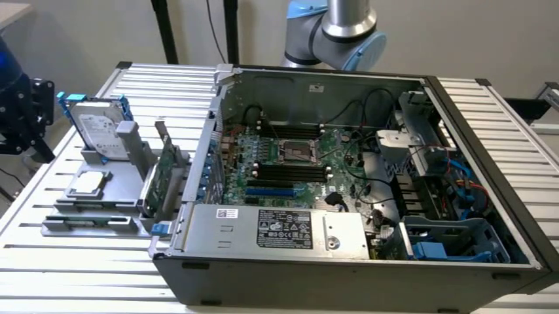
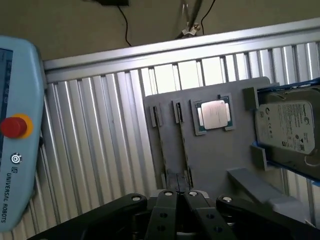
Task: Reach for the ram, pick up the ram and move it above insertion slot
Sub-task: 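Pick up the ram and move it above insertion slot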
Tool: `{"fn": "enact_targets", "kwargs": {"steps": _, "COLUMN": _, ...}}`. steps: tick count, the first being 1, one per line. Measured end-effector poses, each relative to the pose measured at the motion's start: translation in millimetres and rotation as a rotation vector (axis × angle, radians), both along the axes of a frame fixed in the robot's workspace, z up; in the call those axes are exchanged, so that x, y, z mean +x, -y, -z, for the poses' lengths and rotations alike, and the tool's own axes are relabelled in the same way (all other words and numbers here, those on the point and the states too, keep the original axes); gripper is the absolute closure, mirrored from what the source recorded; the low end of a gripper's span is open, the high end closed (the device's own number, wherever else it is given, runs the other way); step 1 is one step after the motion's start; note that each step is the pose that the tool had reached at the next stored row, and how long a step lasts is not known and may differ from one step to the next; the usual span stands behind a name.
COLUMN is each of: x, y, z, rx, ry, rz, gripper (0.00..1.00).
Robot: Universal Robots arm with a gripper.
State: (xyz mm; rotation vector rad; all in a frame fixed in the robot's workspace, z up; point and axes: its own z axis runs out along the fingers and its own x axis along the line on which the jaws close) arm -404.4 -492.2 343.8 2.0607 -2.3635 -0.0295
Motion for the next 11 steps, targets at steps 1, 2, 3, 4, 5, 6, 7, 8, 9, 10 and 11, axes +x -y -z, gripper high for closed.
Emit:
{"fn": "enact_targets", "kwargs": {"steps": 1, "x": 0.0, "y": 0.0, "z": 0.4, "rx": 0.0000, "ry": 0.0006, "rz": -0.018, "gripper": 0.89}}
{"fn": "enact_targets", "kwargs": {"steps": 2, "x": 0.0, "y": 0.0, "z": 0.9, "rx": 0.0000, "ry": 0.0011, "rz": -0.038, "gripper": 0.89}}
{"fn": "enact_targets", "kwargs": {"steps": 3, "x": 0.0, "y": 0.0, "z": 1.3, "rx": 0.0000, "ry": 0.0016, "rz": -0.056, "gripper": 0.89}}
{"fn": "enact_targets", "kwargs": {"steps": 4, "x": 0.0, "y": 0.0, "z": 1.6, "rx": 0.0000, "ry": 0.0017, "rz": -0.074, "gripper": 0.89}}
{"fn": "enact_targets", "kwargs": {"steps": 5, "x": 0.0, "y": 0.0, "z": 1.8, "rx": -0.0001, "ry": 0.0017, "rz": -0.092, "gripper": 0.89}}
{"fn": "enact_targets", "kwargs": {"steps": 6, "x": 0.0, "y": 0.0, "z": 2.1, "rx": -0.0001, "ry": 0.0017, "rz": -0.109, "gripper": 0.89}}
{"fn": "enact_targets", "kwargs": {"steps": 7, "x": 0.0, "y": 0.0, "z": 2.4, "rx": 0.0000, "ry": 0.0018, "rz": -0.125, "gripper": 0.89}}
{"fn": "enact_targets", "kwargs": {"steps": 8, "x": 0.1, "y": 0.0, "z": 2.7, "rx": 0.0001, "ry": 0.0019, "rz": -0.138, "gripper": 0.89}}
{"fn": "enact_targets", "kwargs": {"steps": 9, "x": 0.3, "y": -0.1, "z": 3.0, "rx": 0.0002, "ry": 0.0020, "rz": -0.151, "gripper": 0.89}}
{"fn": "enact_targets", "kwargs": {"steps": 10, "x": 0.7, "y": 0.0, "z": 3.1, "rx": 0.0002, "ry": 0.0020, "rz": -0.161, "gripper": 0.89}}
{"fn": "enact_targets", "kwargs": {"steps": 11, "x": 1.1, "y": 0.0, "z": 3.2, "rx": 0.0002, "ry": 0.0019, "rz": -0.171, "gripper": 0.89}}
